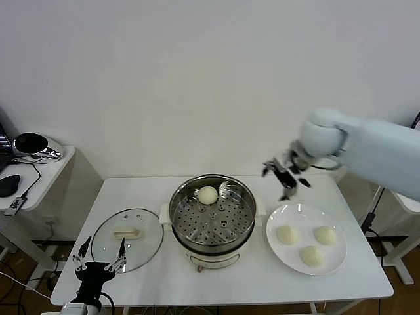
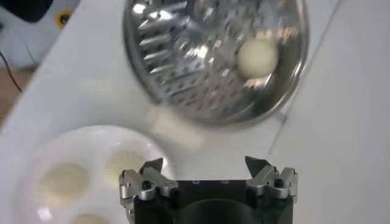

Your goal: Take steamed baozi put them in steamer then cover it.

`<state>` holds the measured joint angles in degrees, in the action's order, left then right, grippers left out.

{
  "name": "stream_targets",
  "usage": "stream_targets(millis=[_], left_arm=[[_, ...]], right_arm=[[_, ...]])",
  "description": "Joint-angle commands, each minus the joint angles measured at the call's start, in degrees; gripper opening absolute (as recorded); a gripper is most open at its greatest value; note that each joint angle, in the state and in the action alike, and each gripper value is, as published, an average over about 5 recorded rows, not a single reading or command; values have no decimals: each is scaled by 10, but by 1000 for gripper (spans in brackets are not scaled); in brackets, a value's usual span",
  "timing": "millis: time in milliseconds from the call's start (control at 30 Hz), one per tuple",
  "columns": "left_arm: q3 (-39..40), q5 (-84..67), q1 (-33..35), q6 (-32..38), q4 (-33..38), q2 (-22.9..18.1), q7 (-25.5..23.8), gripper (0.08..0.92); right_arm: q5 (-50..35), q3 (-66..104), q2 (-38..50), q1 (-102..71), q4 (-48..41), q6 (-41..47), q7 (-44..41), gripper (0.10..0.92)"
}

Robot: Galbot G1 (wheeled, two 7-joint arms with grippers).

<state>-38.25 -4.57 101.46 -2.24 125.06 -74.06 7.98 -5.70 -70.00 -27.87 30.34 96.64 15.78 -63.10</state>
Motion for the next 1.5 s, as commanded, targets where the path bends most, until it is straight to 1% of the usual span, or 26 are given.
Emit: stream_targets(millis=[33, 167, 267, 533, 967, 1167, 1500], left_arm=[[-1, 1, 1, -1, 5, 1, 0, 823], [-3, 4, 6, -1, 9, -2, 0, 823], [-6, 6, 9, -1, 10, -4, 0, 823], [-15, 7, 14, -1, 11, -7, -1, 823], [-29, 5, 11, 0, 1, -6, -1, 823], [-32, 4, 9, 0, -1, -7, -1, 823], [-31, 4, 8, 0, -2, -9, -1, 823]], right_arm=[[49, 100, 108, -150, 35, 17, -6, 823], [93, 185, 86, -259, -4, 5, -4, 823], [112, 211, 63, -302, -35, 0, 1, 823], [130, 220, -6, -329, -119, -14, 14, 823], [138, 219, -125, -330, -209, -23, 34, 823], [142, 221, -156, -337, -233, -20, 36, 823], [159, 225, -168, -345, -248, -9, 41, 823]])
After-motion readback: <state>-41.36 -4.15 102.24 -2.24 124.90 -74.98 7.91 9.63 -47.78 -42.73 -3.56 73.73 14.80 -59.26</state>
